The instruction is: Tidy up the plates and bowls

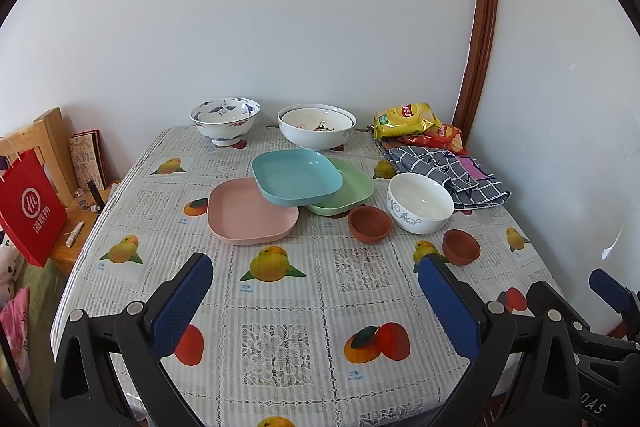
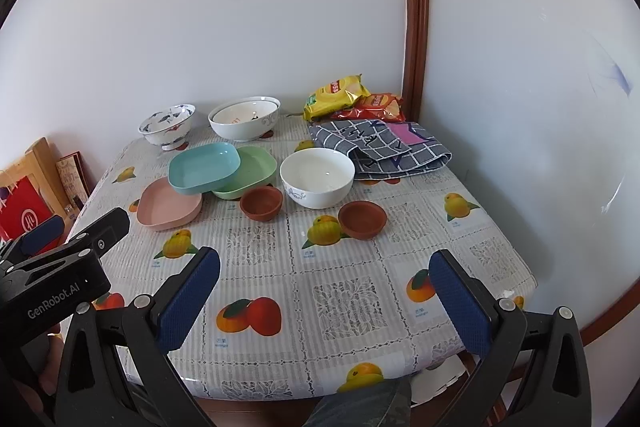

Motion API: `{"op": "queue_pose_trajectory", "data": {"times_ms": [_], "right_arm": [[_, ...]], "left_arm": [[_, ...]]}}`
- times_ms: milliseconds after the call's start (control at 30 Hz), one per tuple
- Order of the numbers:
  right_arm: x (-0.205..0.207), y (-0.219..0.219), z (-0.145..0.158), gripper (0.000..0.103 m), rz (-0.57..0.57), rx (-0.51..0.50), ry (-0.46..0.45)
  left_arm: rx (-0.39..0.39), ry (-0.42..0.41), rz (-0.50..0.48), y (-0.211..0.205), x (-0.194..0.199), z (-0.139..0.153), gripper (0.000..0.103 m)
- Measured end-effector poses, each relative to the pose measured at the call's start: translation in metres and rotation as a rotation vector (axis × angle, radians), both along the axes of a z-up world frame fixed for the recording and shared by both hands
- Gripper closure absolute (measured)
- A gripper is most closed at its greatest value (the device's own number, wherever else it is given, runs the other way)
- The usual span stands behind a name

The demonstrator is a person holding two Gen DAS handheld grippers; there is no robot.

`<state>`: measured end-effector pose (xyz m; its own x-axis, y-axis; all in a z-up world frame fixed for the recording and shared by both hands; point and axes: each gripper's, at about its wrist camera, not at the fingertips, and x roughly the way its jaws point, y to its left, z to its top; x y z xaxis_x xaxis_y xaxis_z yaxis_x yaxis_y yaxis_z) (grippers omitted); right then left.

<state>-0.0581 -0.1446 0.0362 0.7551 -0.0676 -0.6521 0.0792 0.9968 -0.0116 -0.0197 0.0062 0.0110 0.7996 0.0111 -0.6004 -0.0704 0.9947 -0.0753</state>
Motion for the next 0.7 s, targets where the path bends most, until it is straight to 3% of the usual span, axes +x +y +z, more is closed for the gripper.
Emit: {"op": "queue_pose_trajectory", "data": {"times_ms": [700], "right_arm": [[0.0010,0.0013,-0.0014,0.000,-0.004,0.010,-0.006]], "left_arm": [[0.003,-0.009,0.000,-0.0008,-0.0033,0.0007,0.000]]}}
